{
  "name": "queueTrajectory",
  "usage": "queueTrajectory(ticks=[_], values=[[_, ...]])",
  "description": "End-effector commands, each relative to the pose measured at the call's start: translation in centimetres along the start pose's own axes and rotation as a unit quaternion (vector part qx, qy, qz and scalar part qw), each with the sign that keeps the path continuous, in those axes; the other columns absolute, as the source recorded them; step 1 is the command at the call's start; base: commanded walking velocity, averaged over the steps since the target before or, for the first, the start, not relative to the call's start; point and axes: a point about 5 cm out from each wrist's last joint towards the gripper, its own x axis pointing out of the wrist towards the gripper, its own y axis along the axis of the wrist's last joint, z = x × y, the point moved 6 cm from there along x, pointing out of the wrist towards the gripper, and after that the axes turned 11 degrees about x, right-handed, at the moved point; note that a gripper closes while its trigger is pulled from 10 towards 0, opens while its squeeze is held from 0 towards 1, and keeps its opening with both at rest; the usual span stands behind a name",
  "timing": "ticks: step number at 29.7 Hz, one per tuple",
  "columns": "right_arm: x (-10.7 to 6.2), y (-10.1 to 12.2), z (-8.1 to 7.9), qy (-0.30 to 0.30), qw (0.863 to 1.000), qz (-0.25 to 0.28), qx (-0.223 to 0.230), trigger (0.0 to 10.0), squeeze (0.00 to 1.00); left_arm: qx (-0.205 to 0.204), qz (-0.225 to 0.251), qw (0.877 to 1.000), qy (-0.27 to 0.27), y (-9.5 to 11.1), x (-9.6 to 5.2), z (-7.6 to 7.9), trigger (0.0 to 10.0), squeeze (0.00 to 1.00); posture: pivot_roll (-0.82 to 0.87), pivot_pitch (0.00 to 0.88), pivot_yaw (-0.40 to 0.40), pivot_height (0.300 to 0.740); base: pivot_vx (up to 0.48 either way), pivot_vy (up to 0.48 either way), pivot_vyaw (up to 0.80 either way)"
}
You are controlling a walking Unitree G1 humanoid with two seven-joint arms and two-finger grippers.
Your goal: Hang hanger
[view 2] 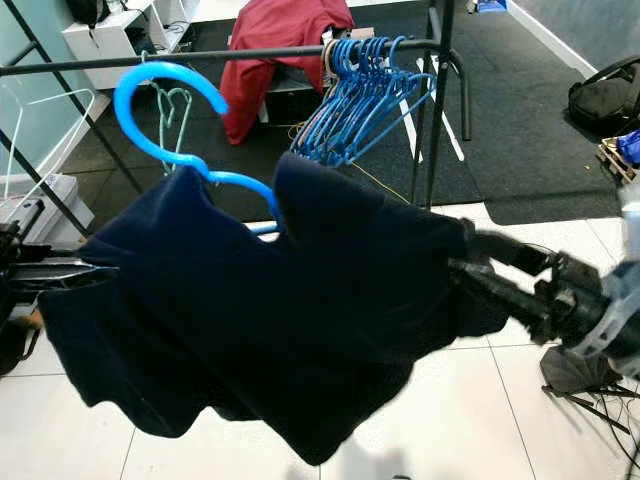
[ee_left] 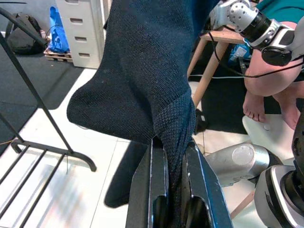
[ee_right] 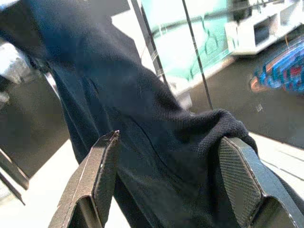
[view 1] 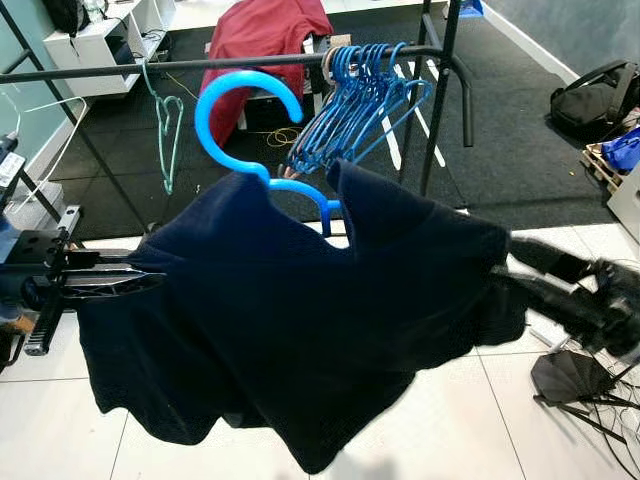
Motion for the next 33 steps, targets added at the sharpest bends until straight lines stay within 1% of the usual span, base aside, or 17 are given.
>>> queueTrajectory(ticks=[1, 3, 4, 7, 11, 12, 13, 15, 16, 17, 18, 19, 22, 28, 29, 31, 33], values=[[0.2, -0.6, -0.1, 0.003, 1.000, -0.018, -0.004, 10.0, 0.00, 0.006, -0.001, 1.000, -0.002, 0.6, -0.3, 0.1, 10.0, 0.00, -0.15, 0.112, 0.055, 0.740, 0.000, 0.000, 0.00], [-0.1, -2.9, 0.2, -0.011, 0.997, -0.073, 0.006, 10.0, 0.00, 0.009, -0.005, 1.000, -0.003, 0.8, -0.4, 0.0, 10.0, 0.00, -0.15, 0.113, 0.055, 0.740, 0.000, 0.000, 0.00], [-0.1, -2.9, 0.2, -0.011, 0.997, -0.073, 0.006, 10.0, 0.00, 0.009, -0.005, 1.000, -0.003, 0.8, -0.4, 0.0, 10.0, 0.00, -0.15, 0.113, 0.055, 0.740, 0.000, 0.000, 0.00], [-0.7, -5.0, -0.1, -0.014, 0.991, -0.132, 0.025, 10.0, 0.00, 0.013, -0.008, 1.000, 0.001, 1.1, -0.6, -0.3, 10.0, 0.00, -0.15, 0.113, 0.055, 0.740, 0.000, 0.000, 0.00], [-0.8, -5.1, -1.1, 0.006, 0.990, -0.138, 0.041, 10.0, 0.00, 0.014, -0.008, 1.000, -0.002, 1.1, -0.5, -0.3, 10.0, 0.00, -0.15, 0.116, 0.056, 0.740, 0.000, 0.000, 0.00], [-0.7, -4.5, -2.2, 0.034, 0.991, -0.122, 0.048, 10.0, 0.00, 0.014, -0.007, 1.000, -0.004, 1.1, -0.4, -0.2, 10.0, 0.00, -0.15, 0.117, 0.058, 0.740, 0.000, 0.000, 0.00], [-0.7, -4.5, -2.2, 0.034, 0.991, -0.122, 0.048, 10.0, 0.00, 0.014, -0.007, 1.000, -0.004, 1.1, -0.4, -0.2, 10.0, 0.00, -0.15, 0.117, 0.058, 0.740, 0.000, 0.000, 0.00], [-0.6, -1.8, -3.8, 0.082, 0.994, -0.055, 0.050, 10.0, 0.00, 0.014, -0.007, 1.000, -0.007, 1.2, -0.3, -0.2, 10.0, 0.00, -0.15, 0.117, 0.058, 0.740, 0.000, 0.000, 0.00], [-0.6, -1.8, -3.8, 0.082, 0.994, -0.055, 0.050, 10.0, 0.00, 0.014, -0.007, 1.000, -0.007, 1.2, -0.3, -0.2, 10.0, 0.00, -0.15, 0.117, 0.058, 0.740, 0.000, 0.000, 0.00], [-0.7, -0.1, -4.3, 0.100, 0.994, -0.012, 0.048, 10.0, 0.00, 0.014, -0.006, 1.000, -0.008, 1.2, -0.3, -0.2, 10.0, 0.00, -0.16, 0.118, 0.061, 0.740, 0.000, 0.000, 0.00], [-0.7, -0.1, -4.3, 0.100, 0.994, -0.012, 0.048, 10.0, 0.00, 0.014, -0.006, 1.000, -0.008, 1.2, -0.3, -0.2, 10.0, 0.00, -0.16, 0.118, 0.061, 0.740, 0.000, 0.000, 0.00], [-0.9, 1.0, -4.5, 0.110, 0.993, 0.017, 0.045, 10.0, 0.00, 0.013, -0.005, 1.000, -0.008, 1.3, -0.3, -0.2, 10.0, 0.00, -0.16, 0.118, 0.061, 0.740, 0.000, 0.000, 0.00], [-1.3, 2.1, -5.1, 0.129, 0.990, 0.045, 0.044, 10.0, 0.00, 0.013, -0.005, 1.000, -0.009, 1.2, -0.3, -0.2, 10.0, 0.00, -0.16, 0.120, 0.061, 0.740, 0.000, 0.000, 0.00], [-1.4, 2.4, -5.6, 0.141, 0.988, 0.053, 0.043, 10.0, 0.00, 0.012, -0.004, 1.000, -0.008, 1.1, -0.3, -0.2, 10.0, 0.00, -0.16, 0.121, 0.062, 0.740, 0.000, 0.000, 0.00], [-1.3, 1.9, -5.5, 0.134, 0.989, 0.041, 0.045, 10.0, 0.00, 0.012, -0.003, 1.000, -0.007, 1.1, -0.3, -0.2, 10.0, 0.00, -0.16, 0.121, 0.062, 0.740, 0.000, 0.000, 0.00], [-1.5, -0.5, -4.4, 0.091, 0.994, -0.026, 0.051, 10.0, 0.00, 0.013, -0.005, 1.000, -0.005, 1.0, -0.3, -0.3, 10.0, 0.00, -0.16, 0.121, 0.059, 0.740, 0.000, 0.000, 0.00], [-1.5, -0.5, -4.4, 0.091, 0.994, -0.026, 0.051, 10.0, 0.00, 0.013, -0.005, 1.000, -0.005, 1.0, -0.3, -0.3, 10.0, 0.00, -0.16, 0.121, 0.059, 0.740, 0.000, 0.000, 0.00]])
